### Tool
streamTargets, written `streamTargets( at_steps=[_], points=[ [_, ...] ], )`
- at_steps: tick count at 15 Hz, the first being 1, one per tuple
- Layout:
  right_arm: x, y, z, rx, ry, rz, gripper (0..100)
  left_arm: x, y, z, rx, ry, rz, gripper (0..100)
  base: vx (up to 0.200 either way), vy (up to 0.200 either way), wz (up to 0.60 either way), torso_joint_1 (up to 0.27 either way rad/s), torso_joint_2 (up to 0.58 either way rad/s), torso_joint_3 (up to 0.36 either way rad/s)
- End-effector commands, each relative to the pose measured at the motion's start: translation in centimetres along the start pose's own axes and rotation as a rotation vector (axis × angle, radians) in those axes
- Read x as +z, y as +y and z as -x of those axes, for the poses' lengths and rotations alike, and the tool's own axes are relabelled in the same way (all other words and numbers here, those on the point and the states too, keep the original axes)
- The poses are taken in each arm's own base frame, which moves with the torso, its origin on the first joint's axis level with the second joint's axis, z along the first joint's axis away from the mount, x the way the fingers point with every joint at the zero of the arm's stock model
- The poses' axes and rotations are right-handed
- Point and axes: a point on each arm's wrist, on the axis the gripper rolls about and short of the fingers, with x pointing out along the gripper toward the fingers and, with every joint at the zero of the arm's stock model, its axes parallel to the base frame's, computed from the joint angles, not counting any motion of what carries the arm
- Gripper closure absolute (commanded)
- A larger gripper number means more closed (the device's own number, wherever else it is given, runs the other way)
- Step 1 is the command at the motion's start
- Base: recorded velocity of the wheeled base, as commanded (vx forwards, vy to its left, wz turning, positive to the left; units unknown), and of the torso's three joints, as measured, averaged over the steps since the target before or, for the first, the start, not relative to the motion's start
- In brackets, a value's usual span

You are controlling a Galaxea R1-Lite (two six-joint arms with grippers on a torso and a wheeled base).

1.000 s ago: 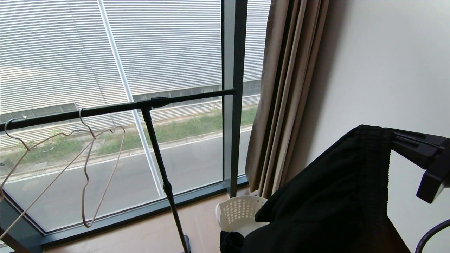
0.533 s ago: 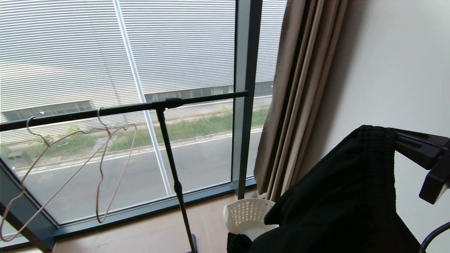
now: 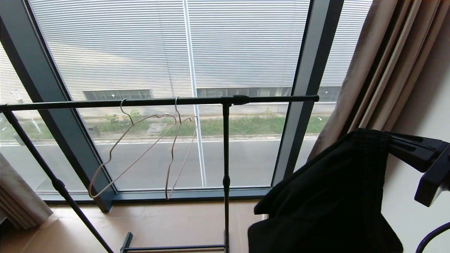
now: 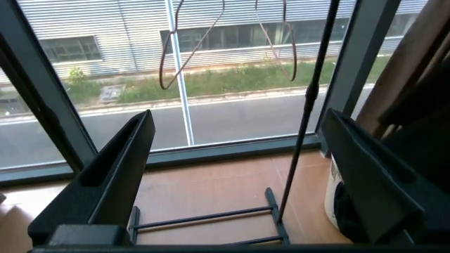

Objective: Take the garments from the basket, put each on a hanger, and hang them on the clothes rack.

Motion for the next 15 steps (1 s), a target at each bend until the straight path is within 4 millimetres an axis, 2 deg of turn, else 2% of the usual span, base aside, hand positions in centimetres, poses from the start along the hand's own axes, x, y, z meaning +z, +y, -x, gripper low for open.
streamTargets(
  at_steps=[1, 15],
  points=[
    [0.01, 0.0, -0.01, -0.001, 0.0, 0.0, 100, 0.0, 0.0, -0.01, 0.0, 0.001, 0.0, 0, 0.0, 0.2, 0.0, 0.002, 0.0, -0.002],
    [0.03, -0.03, 0.07, -0.002, -0.003, 0.001, 100, 0.0, 0.0, -0.01, 0.0, 0.001, 0.0, 0, 0.0, 0.2, 0.0, 0.002, 0.0, 0.001]
  ],
)
